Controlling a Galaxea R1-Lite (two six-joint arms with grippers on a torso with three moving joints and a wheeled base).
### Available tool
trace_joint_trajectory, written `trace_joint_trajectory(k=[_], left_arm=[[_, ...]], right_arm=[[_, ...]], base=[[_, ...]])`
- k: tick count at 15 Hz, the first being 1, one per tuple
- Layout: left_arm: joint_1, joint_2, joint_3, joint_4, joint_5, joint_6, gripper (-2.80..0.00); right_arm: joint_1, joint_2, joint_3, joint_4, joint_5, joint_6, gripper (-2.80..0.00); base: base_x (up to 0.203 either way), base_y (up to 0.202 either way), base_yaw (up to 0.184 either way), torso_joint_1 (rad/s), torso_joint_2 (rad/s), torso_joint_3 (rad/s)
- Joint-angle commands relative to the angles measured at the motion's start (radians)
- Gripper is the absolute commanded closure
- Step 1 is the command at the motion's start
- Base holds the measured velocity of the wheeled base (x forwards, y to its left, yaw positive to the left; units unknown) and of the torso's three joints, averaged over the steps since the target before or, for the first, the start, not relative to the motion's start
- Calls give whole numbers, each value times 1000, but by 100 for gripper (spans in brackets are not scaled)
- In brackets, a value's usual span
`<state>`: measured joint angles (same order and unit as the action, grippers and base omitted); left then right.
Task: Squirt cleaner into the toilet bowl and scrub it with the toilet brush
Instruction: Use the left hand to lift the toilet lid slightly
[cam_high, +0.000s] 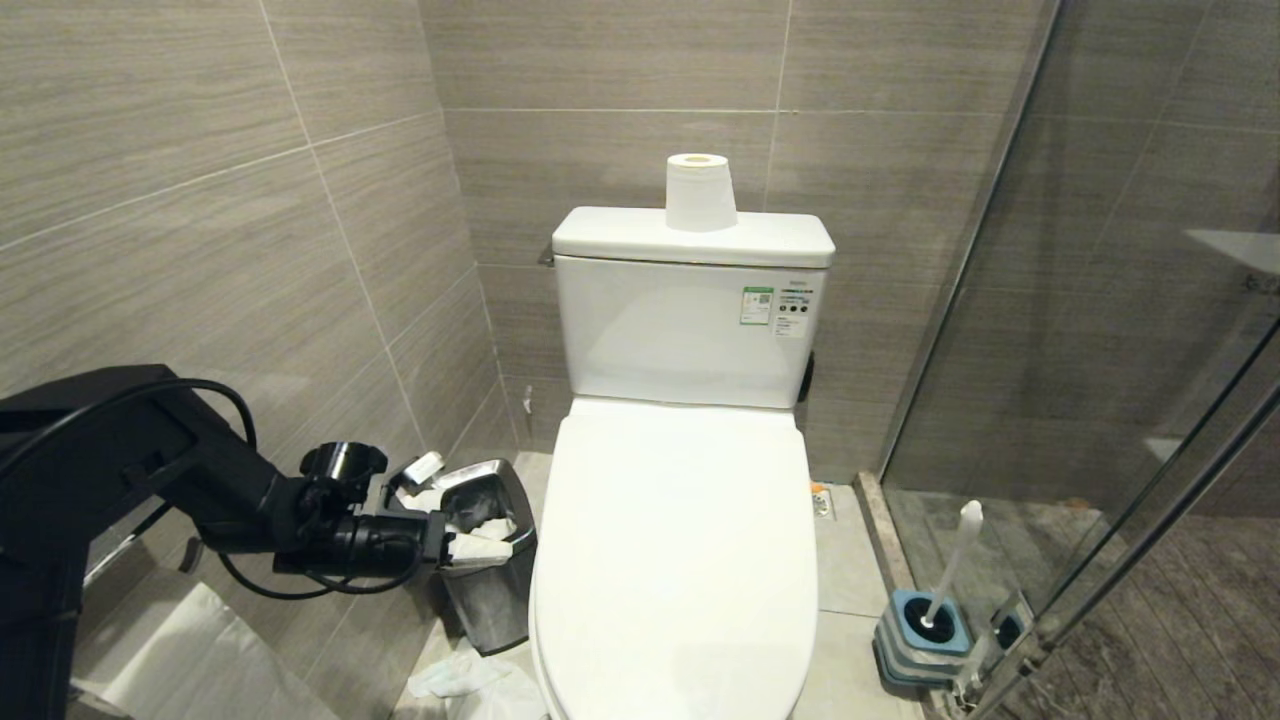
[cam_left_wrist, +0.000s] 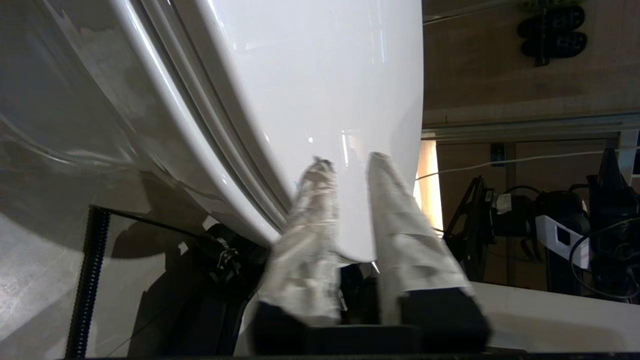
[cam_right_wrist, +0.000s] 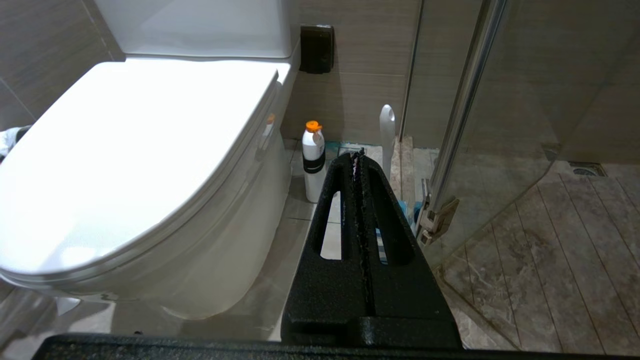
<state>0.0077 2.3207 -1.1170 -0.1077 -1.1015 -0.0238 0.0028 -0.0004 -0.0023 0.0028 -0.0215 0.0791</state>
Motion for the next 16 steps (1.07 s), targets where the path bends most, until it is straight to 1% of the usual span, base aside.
trace_joint_trajectory(k=[1, 2, 5, 8, 10, 12, 14, 16], left_arm=[[5, -17, 11, 2, -5, -1, -280], [17, -24, 22, 3, -3, -1, -280], [15, -26, 38, 3, -4, 2, -280], [9, -31, 103, -11, -2, 36, -280], [-6, -34, 158, -79, 23, 52, -280], [-21, -47, 204, -146, 35, 54, -280], [-43, -54, 248, -181, 42, 54, -280], [-62, -58, 263, -194, 46, 52, -280]], right_arm=[[0, 0, 1, 0, 0, 1, 0], [0, 0, -1, 0, 0, 1, 0], [0, 0, -1, 0, 0, 1, 0], [0, 0, 0, 0, 0, 1, 0], [0, 0, -1, 0, 0, 1, 0], [0, 0, -1, 0, 0, 1, 0], [0, 0, -1, 0, 0, 1, 0], [0, 0, -1, 0, 0, 1, 0]], base=[[0, 0, 0, 0, 0, 0], [0, 0, 0, 0, 0, 0], [0, 0, 0, 0, 0, 0], [0, 0, 0, 0, 0, 0], [0, 0, 0, 0, 0, 0], [0, 0, 0, 0, 0, 0], [0, 0, 0, 0, 0, 0], [0, 0, 0, 0, 0, 0]])
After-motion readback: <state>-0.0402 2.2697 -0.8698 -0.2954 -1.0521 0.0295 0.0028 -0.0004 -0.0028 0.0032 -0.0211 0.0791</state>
